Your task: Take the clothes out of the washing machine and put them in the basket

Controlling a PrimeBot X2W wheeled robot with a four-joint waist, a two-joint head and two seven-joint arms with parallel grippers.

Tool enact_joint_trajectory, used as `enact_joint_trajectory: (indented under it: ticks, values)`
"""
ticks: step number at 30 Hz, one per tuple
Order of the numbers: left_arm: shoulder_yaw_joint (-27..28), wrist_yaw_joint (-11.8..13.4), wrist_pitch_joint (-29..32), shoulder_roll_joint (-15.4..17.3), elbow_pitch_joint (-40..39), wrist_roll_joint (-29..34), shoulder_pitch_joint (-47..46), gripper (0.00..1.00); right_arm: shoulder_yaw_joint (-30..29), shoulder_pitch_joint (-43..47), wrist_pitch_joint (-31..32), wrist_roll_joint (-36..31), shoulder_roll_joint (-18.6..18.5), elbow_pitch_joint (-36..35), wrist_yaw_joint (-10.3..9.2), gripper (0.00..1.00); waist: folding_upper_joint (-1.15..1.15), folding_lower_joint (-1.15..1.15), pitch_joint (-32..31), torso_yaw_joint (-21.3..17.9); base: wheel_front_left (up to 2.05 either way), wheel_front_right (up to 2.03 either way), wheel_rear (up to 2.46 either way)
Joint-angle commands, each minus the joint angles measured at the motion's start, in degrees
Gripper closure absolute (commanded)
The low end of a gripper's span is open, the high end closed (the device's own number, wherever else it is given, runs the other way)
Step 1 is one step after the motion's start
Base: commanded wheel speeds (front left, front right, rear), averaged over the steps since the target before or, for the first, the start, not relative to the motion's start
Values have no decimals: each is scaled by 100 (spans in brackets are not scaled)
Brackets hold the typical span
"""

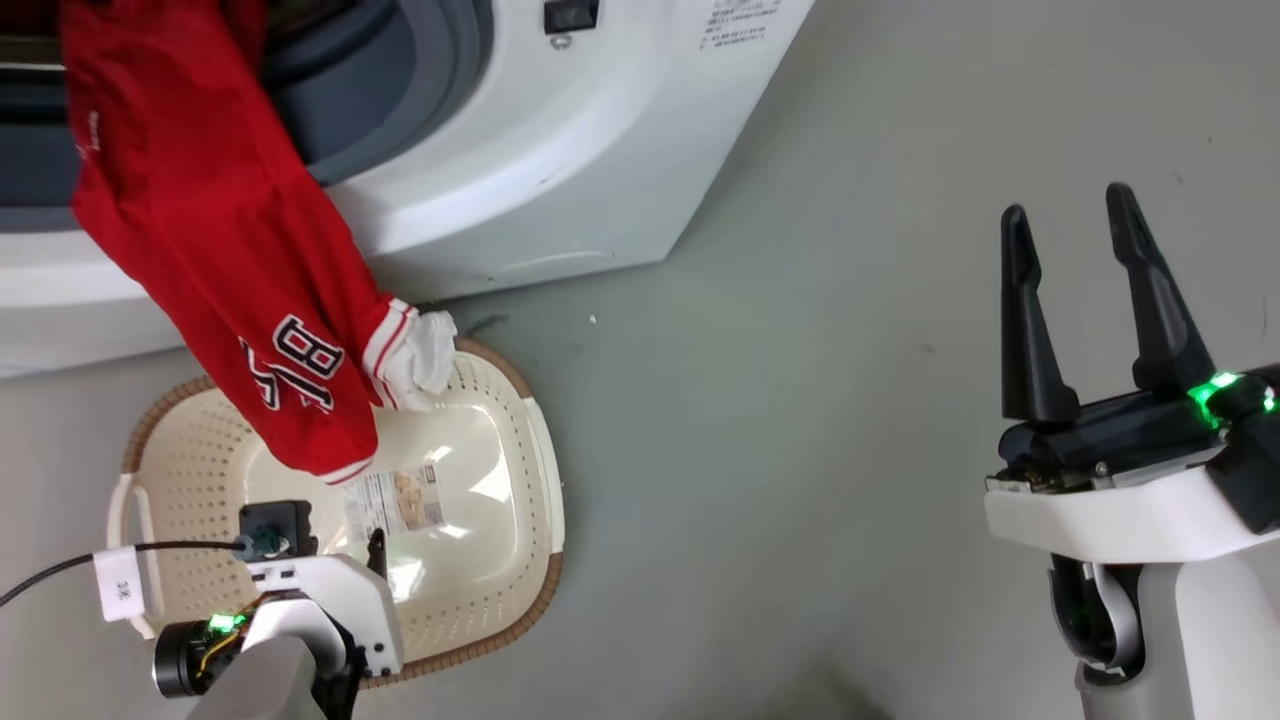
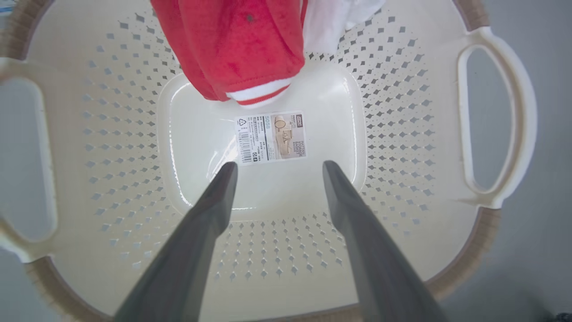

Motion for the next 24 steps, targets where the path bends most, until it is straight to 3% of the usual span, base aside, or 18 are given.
enact_joint_trajectory:
  ticks: [1,8,13,24]
  values:
    - [-17,55,-44,-19,-58,53,118,0,-4,120,-14,-38,0,37,-4,0,0,-1,-320,80,0,0,0]
    - [164,430,-50,96,-1342,463,691,0,-30,416,-14,-127,-1,109,-4,0,0,-1,-870,200,0,0,0]
    - [589,705,-53,76,-2440,920,1259,0,-82,665,-14,-177,0,171,-4,0,0,-1,-1259,306,0,0,0]
    - [1596,759,-54,-217,-4149,1921,2113,0,-93,1022,-14,-229,-1,218,-4,0,0,-1,-1726,386,0,0,0]
